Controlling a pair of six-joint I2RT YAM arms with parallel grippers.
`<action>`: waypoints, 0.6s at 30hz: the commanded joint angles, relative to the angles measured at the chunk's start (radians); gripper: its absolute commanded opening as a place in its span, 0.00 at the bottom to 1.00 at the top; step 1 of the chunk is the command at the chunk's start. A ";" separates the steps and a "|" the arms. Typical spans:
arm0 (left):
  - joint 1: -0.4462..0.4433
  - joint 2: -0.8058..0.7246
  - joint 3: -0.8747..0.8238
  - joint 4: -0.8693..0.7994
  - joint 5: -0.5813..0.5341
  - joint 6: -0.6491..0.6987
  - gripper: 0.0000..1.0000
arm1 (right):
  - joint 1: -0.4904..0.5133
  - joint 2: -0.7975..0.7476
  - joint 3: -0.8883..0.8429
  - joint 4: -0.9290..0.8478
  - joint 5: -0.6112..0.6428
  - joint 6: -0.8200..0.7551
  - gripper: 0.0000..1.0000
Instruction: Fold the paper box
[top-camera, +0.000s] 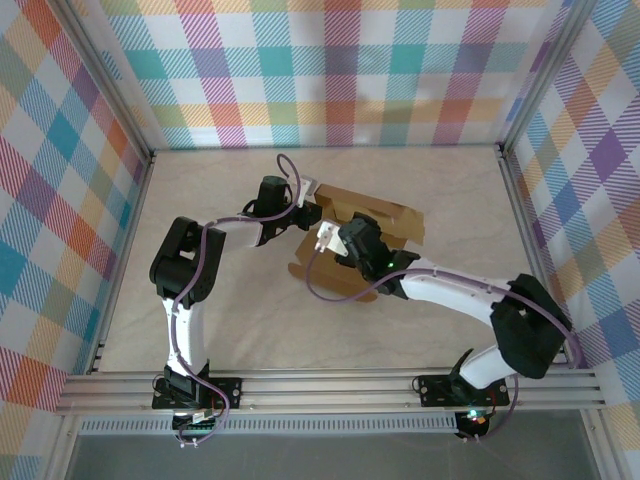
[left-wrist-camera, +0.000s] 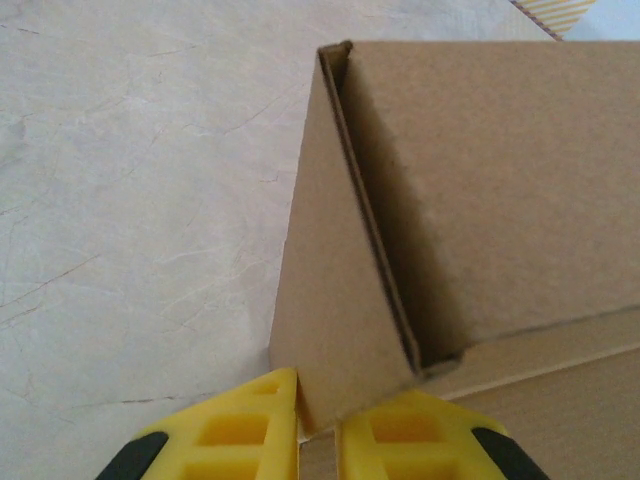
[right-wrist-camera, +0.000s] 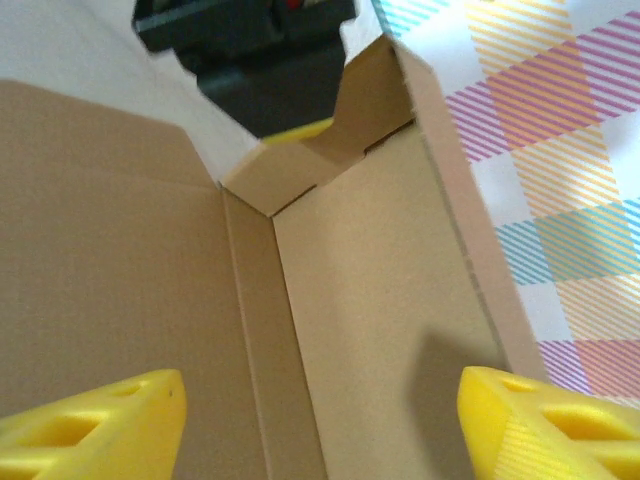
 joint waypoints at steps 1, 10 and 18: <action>-0.009 -0.012 0.017 -0.042 0.008 0.011 0.15 | 0.007 -0.052 0.048 -0.085 -0.091 0.144 0.74; -0.009 -0.031 0.012 -0.083 0.015 0.055 0.15 | -0.078 -0.112 0.218 -0.228 -0.295 0.559 0.76; -0.008 -0.044 0.003 -0.134 0.006 0.140 0.15 | -0.356 0.095 0.580 -0.535 -0.682 1.125 0.76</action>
